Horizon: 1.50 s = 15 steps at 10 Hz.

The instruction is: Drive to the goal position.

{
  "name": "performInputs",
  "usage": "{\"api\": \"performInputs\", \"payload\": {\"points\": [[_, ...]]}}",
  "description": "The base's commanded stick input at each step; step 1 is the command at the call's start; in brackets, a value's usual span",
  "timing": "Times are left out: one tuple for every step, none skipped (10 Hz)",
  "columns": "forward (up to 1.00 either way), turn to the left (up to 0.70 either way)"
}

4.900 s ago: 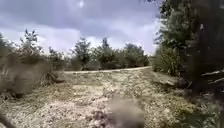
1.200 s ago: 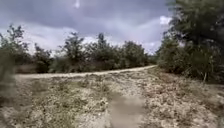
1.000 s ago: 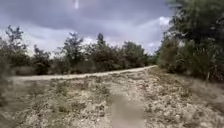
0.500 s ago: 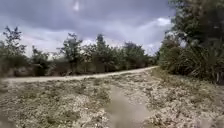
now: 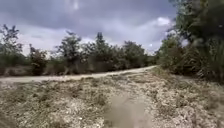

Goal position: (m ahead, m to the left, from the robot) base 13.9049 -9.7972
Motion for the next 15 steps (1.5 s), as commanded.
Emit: {"api": "performInputs", "payload": {"points": [[0.5,0.0],[0.5,0.0],[0.5,0.0],[0.5,0.0],[0.5,0.0],[0.5,0.0],[0.5,0.0],[0.5,0.0],[0.5,0.0],[0.5,0.0],[0.5,0.0],[0.5,0.0],[0.5,0.0],[0.5,0.0],[0.5,0.0]]}}
